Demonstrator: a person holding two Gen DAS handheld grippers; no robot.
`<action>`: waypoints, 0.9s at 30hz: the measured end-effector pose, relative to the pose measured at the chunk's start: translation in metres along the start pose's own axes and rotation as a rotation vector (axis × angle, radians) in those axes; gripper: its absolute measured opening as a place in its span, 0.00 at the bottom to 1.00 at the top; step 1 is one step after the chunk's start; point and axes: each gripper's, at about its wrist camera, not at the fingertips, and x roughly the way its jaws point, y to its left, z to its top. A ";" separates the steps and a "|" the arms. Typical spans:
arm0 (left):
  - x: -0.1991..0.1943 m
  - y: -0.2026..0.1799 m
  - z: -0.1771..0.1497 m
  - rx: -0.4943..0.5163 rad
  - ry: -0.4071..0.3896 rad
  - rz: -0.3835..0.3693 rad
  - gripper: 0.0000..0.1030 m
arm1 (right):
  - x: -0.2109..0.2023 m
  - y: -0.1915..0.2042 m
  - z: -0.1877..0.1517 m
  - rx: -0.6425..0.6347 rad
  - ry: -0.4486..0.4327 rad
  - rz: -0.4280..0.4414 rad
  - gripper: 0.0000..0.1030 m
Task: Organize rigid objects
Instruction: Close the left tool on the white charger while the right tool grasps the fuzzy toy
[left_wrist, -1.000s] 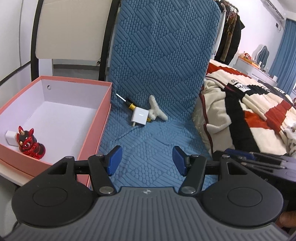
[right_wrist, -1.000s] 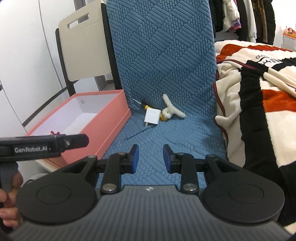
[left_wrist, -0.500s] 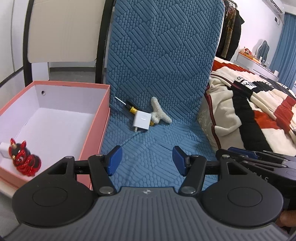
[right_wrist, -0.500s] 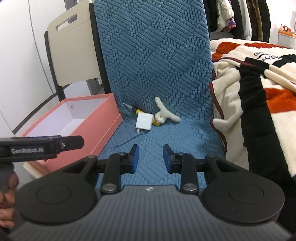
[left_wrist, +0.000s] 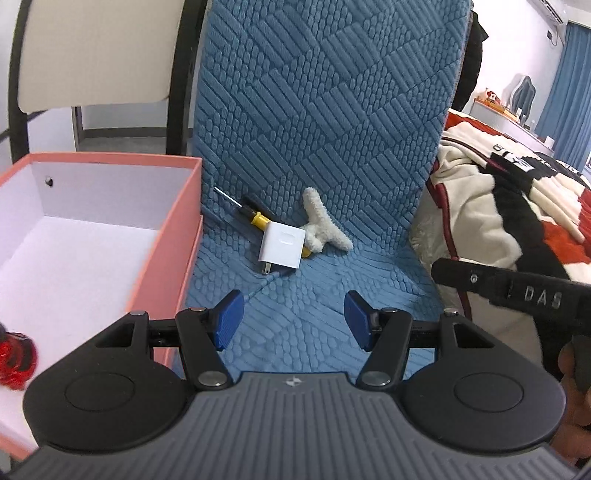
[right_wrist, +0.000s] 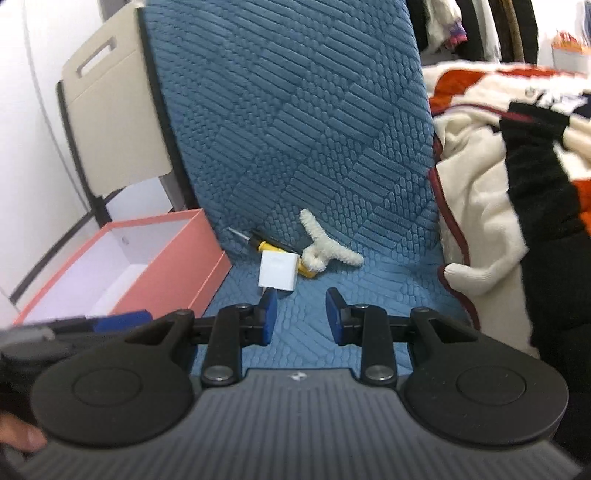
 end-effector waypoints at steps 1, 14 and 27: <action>0.007 0.000 0.001 -0.007 0.003 -0.005 0.63 | 0.005 -0.004 0.002 0.015 0.002 -0.004 0.32; 0.092 0.000 0.011 -0.011 0.085 0.021 0.63 | 0.079 -0.033 0.042 0.111 0.004 0.015 0.36; 0.155 -0.004 0.030 0.024 0.109 0.062 0.64 | 0.163 -0.073 0.046 0.303 0.189 0.087 0.52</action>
